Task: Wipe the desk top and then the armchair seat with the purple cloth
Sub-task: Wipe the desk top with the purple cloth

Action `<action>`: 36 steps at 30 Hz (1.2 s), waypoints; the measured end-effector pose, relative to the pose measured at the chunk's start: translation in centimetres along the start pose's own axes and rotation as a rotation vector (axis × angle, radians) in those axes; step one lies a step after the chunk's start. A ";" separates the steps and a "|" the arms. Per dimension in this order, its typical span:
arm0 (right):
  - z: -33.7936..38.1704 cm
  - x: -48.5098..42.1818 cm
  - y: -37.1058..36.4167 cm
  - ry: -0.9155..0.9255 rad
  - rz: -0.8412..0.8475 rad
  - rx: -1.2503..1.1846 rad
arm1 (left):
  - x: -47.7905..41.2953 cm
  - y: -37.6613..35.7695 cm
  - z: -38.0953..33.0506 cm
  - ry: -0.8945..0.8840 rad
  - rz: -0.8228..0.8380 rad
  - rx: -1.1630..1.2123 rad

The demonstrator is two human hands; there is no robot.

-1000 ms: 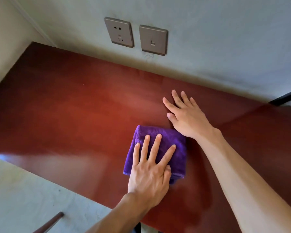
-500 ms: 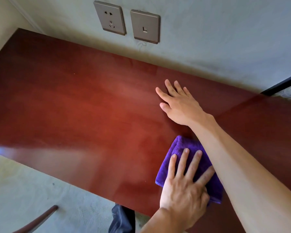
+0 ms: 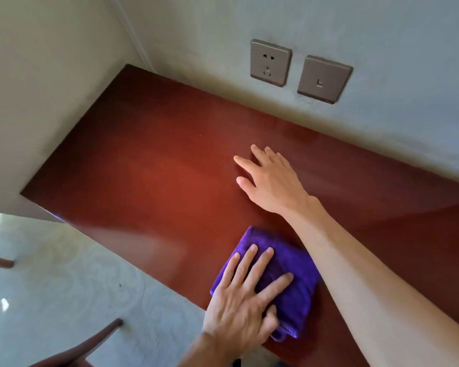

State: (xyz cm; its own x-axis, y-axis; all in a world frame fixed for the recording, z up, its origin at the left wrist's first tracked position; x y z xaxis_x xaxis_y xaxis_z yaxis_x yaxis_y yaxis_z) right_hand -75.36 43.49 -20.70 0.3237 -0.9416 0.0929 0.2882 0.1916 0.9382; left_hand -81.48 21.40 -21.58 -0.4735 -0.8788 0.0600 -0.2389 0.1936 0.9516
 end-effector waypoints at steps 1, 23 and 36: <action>0.9 -0.9 -0.6 -0.020 0.017 0.004 | 0.3 0.6 2.1 0.029 -0.023 -0.002; 2.8 -1.3 -2.5 -0.206 -0.091 0.158 | 0.0 11.8 38.6 0.740 -0.247 -0.149; 2.4 -1.1 -2.2 -0.163 -0.181 0.076 | -11.0 10.7 34.3 0.649 -0.226 -0.189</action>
State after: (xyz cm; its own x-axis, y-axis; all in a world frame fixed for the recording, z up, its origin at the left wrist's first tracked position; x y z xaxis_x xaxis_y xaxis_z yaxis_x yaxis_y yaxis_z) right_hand -78.54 43.41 -22.02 0.1213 -0.9921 -0.0320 0.2580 0.0004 0.9661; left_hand -107.93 48.07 -22.35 0.1844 -0.9823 -0.0332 -0.0929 -0.0511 0.9944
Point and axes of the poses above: each hand's wrist, its own x-axis away from the middle knuckle, its own y-axis out of the back of the hand, z = x × y, the point moved 7 cm from there along -x, towards the middle knuckle, and after that the axes turned 7 degrees about -z, right-handed, at the moved point
